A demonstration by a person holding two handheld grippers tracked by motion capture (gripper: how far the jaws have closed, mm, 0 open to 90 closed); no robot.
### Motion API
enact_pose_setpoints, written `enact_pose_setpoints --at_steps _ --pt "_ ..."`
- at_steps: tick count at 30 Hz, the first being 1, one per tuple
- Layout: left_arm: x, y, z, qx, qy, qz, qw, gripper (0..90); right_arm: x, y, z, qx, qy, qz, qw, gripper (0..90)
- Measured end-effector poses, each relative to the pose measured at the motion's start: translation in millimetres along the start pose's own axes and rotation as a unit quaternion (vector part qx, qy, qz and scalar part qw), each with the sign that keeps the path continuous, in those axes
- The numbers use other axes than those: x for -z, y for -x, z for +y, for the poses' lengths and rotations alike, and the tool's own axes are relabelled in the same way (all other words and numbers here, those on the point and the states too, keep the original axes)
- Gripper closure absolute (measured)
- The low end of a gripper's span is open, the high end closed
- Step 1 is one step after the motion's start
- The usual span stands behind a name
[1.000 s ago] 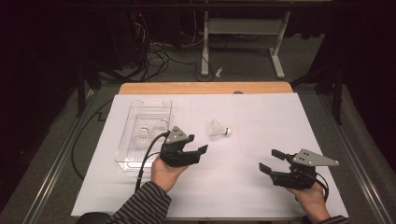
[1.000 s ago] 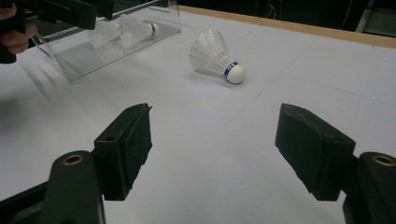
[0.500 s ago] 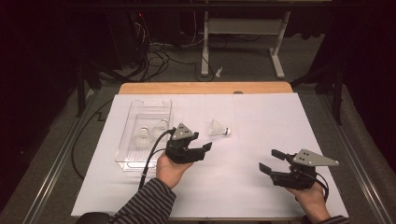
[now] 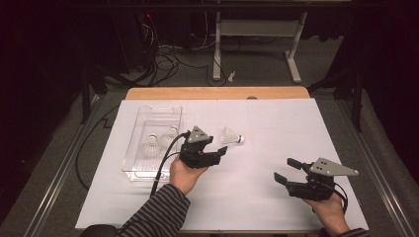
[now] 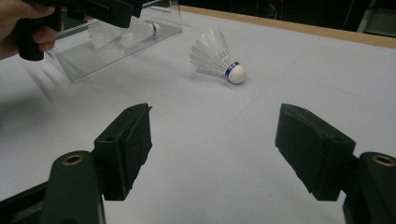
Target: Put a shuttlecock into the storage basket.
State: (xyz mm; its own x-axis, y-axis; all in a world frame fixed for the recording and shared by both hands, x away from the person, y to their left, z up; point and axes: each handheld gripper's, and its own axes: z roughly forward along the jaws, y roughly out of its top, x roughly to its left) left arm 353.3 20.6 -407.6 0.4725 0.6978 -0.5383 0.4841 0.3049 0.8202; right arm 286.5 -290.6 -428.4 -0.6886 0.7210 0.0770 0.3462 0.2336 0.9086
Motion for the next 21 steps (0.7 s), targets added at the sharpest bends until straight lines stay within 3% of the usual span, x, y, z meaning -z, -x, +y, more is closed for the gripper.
enact_pose_setpoints --at_steps 21 --pt "-19.0 -5.0 5.1 -0.003 -0.002 0.021 0.9998 38.7 -0.2 0.3 0.0 0.0 0.0 0.0 1.0 27.7"
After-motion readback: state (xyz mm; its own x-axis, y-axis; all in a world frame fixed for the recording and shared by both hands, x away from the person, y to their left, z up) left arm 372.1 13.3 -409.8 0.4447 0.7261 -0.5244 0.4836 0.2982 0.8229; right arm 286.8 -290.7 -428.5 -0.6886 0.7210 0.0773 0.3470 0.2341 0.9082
